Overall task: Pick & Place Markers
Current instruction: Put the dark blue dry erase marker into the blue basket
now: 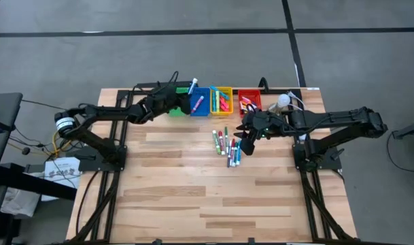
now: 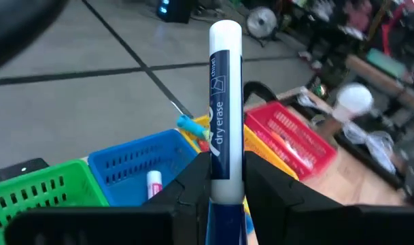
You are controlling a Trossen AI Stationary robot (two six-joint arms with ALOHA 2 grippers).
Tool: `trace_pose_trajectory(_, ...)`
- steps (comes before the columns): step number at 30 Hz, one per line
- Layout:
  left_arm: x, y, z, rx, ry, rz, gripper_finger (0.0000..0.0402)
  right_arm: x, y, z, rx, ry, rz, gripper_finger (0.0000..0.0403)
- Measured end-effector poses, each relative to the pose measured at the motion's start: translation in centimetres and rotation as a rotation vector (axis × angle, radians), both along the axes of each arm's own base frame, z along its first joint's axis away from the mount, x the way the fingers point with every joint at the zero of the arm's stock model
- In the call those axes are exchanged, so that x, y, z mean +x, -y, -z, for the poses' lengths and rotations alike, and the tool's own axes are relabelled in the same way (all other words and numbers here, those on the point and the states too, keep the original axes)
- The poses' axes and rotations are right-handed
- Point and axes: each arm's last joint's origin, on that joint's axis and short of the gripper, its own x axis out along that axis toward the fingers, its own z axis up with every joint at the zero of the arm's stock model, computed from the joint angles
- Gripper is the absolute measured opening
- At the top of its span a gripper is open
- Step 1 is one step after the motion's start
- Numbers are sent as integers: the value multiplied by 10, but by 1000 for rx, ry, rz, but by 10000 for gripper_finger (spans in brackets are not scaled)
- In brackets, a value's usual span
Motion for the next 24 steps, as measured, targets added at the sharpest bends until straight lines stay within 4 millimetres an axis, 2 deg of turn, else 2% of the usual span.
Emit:
trace_pose_trajectory(4, 10, -6, 16, -68, 42, -41, 76, 1, 0, -1, -1, 9, 1, 123)
trace_pose_trajectory(9, 23, -17, 34, -118, 8, -75, 76, 3, 0, -4, -3, 52, 5, 123)
trace_pose_trajectory(13, 24, -28, 30, -134, 41, -96, 76, 4, 0, -5, -3, 61, 5, 123)
trace_pose_trajectory(24, 27, -27, 27, -106, 28, -66, 78, 3, 0, -4, 17, 62, 20, 123)
